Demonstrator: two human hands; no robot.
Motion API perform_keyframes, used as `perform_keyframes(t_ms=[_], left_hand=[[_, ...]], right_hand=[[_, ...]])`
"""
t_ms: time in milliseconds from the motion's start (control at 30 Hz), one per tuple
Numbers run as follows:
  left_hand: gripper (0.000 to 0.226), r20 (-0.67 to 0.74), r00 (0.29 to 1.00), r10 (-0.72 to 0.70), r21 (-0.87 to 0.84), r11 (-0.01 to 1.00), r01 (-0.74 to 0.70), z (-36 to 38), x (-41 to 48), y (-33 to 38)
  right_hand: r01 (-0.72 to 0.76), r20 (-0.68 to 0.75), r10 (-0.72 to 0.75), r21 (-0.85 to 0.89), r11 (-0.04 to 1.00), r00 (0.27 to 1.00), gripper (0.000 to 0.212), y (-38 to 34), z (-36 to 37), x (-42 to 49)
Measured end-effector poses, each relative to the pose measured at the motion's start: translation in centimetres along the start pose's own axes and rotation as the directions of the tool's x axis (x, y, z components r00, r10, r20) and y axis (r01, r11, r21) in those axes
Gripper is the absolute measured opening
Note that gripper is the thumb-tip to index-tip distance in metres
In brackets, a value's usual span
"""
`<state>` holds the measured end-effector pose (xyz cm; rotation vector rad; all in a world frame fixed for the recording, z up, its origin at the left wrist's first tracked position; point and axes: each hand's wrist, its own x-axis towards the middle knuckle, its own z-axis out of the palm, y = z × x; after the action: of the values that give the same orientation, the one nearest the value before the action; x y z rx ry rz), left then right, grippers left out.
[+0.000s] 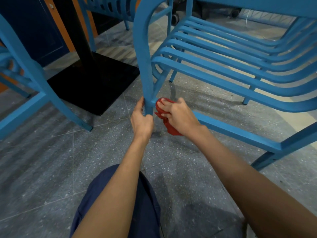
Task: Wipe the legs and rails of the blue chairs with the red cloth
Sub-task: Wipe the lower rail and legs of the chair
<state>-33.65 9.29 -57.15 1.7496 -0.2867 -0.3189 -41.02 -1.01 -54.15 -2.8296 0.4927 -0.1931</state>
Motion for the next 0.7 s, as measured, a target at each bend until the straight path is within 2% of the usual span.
perform_keyframes(t_ms=[100,300,533,700], left_hand=[[0.069,0.018,1.000,-0.012,0.000,1.000,0.012,-0.1,0.0,0.0],[0.068,0.093,0.996,0.001,-0.014,1.000,0.001,-0.4,0.2,-0.2],[0.071,0.109,0.993,-0.038,-0.024,0.999,0.041,-0.8,-0.4,0.5],[0.079,0.182,0.982,-0.042,0.075,0.997,0.029,-1.7,-0.2,0.5]], right_hand=[[-0.034,-0.036,0.033,-0.034,0.999,0.999,0.043,0.8,-0.1,-0.3],[-0.192,-0.058,0.197,0.080,0.978,0.979,0.026,-2.2,0.3,3.2],[-0.133,-0.081,0.131,-0.021,0.991,0.988,0.029,-0.5,-0.1,0.5],[-0.267,-0.058,0.265,-0.018,0.964,0.962,0.027,0.0,-1.3,0.7]])
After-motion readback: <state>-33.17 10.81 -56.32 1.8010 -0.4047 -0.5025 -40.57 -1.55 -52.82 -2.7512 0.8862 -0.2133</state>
